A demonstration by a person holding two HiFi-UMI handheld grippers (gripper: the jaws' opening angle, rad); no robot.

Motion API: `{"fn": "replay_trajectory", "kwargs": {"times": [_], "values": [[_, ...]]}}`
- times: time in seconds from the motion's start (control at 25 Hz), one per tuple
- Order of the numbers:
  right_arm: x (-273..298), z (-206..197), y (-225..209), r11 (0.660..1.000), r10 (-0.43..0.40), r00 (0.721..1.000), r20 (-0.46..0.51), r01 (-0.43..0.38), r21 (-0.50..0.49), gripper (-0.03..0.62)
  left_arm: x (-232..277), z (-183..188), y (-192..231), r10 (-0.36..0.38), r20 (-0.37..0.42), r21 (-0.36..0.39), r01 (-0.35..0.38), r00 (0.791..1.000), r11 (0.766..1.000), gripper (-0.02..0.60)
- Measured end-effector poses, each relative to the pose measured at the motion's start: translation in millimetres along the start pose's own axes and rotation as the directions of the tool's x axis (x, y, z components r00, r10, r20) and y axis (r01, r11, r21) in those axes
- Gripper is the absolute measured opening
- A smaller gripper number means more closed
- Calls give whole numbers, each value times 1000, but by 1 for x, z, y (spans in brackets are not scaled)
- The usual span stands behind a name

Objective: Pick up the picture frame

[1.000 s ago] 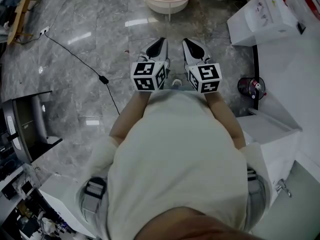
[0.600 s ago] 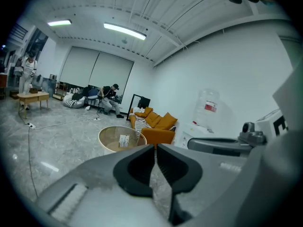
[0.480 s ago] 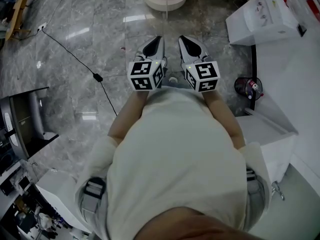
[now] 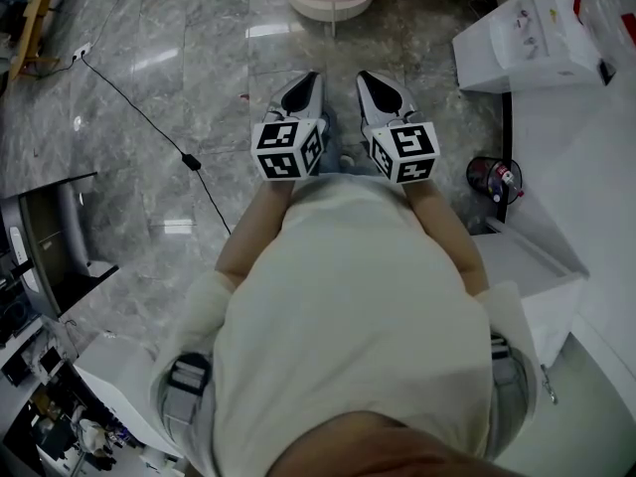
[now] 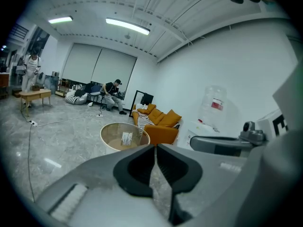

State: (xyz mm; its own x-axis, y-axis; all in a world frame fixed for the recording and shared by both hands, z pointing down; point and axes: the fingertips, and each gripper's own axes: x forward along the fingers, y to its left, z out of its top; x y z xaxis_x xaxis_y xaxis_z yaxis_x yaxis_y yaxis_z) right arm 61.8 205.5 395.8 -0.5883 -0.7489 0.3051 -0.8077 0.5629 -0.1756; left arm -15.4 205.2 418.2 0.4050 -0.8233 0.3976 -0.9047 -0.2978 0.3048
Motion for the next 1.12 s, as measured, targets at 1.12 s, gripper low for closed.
{"fn": "replay_trajectory", "kwargs": {"times": [1.12], "values": [[218,90,-101,999,-50,998,-35,49,-23,-2,200,136,119,-47,-70,29,49,996,998,18]]}}
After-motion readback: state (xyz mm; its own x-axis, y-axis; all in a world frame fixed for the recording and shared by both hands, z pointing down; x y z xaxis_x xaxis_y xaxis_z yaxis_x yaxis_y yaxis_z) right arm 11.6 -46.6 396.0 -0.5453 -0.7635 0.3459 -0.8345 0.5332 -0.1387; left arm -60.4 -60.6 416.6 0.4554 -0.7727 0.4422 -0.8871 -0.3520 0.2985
